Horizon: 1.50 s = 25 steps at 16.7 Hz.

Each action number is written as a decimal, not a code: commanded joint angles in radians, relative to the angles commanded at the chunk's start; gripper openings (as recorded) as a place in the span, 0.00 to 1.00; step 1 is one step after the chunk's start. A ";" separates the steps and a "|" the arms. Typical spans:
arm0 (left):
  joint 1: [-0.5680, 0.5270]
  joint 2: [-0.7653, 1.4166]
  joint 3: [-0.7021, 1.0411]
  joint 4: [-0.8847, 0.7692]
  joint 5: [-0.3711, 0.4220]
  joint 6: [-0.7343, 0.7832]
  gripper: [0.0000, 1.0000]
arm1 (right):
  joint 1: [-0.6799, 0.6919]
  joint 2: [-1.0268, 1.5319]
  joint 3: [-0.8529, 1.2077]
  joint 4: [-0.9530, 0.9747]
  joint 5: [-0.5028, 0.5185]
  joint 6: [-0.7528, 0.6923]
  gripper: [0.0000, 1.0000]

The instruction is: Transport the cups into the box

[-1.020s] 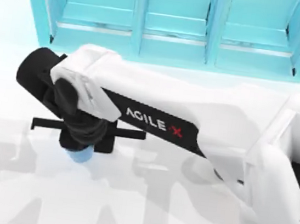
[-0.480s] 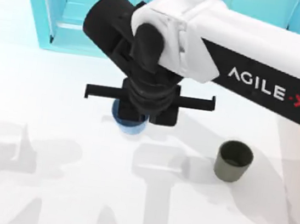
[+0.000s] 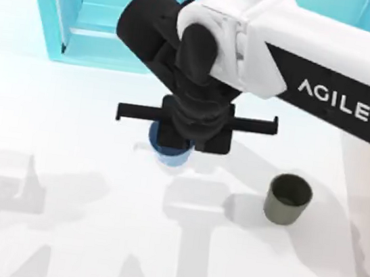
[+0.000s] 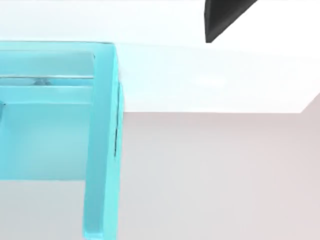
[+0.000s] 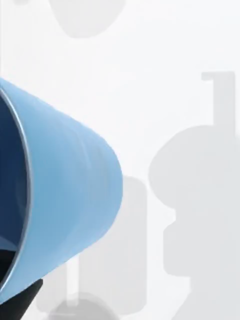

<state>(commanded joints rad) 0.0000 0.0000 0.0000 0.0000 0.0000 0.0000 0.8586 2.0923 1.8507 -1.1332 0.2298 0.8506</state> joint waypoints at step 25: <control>0.000 0.000 0.000 0.000 0.000 0.000 1.00 | -1.457 -0.589 -0.530 -0.278 -0.288 -1.432 0.00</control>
<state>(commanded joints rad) 0.0000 0.0000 0.0000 0.0000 0.0000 0.0000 -0.5981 1.5033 1.3209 -1.4109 -0.0586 -0.5815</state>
